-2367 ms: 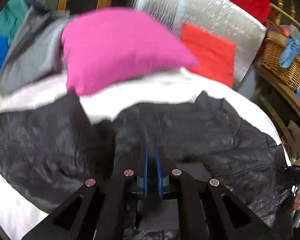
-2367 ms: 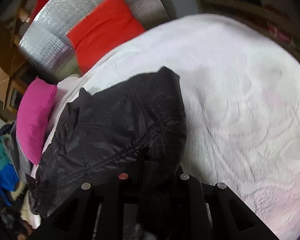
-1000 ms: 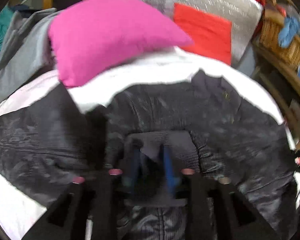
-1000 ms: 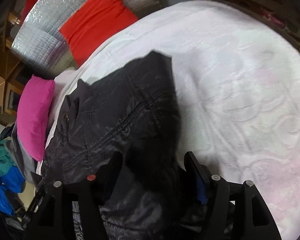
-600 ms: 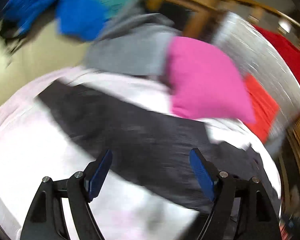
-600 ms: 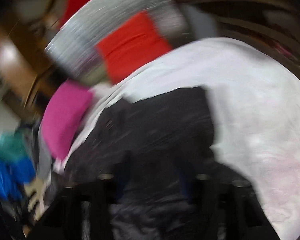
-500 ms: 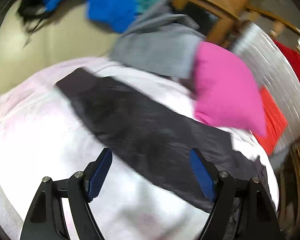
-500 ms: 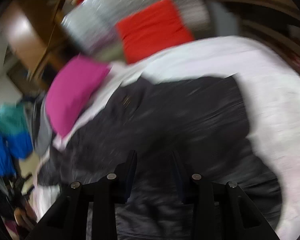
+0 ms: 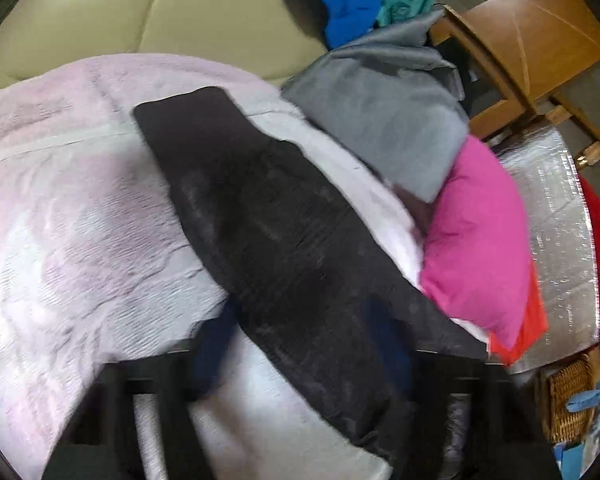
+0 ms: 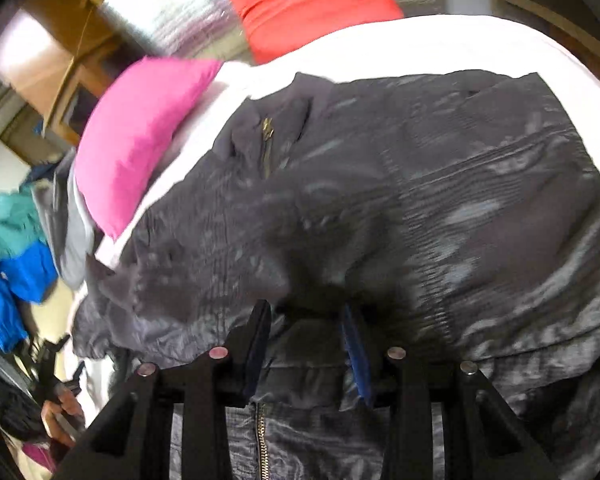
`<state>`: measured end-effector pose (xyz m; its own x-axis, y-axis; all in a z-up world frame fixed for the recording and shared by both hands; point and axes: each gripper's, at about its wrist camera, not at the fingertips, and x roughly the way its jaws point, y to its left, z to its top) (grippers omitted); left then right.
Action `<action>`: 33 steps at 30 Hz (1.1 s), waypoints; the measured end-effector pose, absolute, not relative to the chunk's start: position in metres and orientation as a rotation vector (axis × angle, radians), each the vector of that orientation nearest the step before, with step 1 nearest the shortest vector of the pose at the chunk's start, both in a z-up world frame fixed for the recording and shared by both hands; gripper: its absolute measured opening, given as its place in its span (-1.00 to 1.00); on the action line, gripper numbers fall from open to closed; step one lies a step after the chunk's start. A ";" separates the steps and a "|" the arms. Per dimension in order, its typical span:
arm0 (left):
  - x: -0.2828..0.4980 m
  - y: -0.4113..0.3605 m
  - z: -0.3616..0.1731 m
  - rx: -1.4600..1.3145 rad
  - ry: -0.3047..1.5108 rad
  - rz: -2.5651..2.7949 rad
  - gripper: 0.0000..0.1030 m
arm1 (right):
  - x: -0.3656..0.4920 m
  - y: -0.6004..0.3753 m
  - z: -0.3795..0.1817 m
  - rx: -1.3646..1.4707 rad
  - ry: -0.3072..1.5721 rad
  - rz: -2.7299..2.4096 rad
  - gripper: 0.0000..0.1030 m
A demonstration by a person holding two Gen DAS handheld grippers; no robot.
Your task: Fold large clothes
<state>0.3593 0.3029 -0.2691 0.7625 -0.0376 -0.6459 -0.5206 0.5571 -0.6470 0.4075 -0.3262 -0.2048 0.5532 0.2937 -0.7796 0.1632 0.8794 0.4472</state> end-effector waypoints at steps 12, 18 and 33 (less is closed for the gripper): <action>0.363 0.210 -0.159 -0.655 0.413 0.079 -0.96 | 0.385 -0.391 -0.176 0.612 0.859 0.012 -0.20; 0.352 0.080 -0.101 -0.298 0.294 -0.124 -0.96 | 0.377 -0.421 -0.176 0.687 0.831 -0.014 -0.20; 0.360 0.235 -0.223 -0.886 0.659 0.369 0.30 | 0.385 -0.413 -0.184 0.686 0.870 0.000 0.06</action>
